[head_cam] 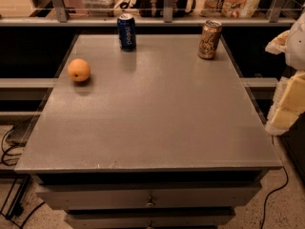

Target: Move orange can near orange

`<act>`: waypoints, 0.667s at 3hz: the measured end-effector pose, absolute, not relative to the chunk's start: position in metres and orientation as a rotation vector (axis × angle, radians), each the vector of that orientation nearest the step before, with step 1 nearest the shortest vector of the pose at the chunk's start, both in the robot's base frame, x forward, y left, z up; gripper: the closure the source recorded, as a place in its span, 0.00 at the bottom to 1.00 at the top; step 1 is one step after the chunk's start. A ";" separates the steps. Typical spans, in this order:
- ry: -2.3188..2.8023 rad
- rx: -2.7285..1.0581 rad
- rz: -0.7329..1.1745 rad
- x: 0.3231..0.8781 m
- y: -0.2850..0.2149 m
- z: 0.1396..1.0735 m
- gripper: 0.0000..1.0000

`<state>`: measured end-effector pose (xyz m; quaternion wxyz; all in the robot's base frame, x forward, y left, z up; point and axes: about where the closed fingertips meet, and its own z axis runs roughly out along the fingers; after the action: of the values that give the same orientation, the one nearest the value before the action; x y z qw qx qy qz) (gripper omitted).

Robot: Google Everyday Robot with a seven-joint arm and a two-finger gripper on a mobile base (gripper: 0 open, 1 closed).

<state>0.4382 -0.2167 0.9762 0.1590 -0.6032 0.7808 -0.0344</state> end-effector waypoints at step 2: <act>2.221 -1.623 -0.059 0.453 -0.223 0.975 0.00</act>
Offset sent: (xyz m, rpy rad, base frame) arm 0.0399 -0.0175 -0.0083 0.1830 -0.0726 -0.1102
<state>0.4533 -0.2225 0.9754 0.1936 -0.5787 0.7919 -0.0211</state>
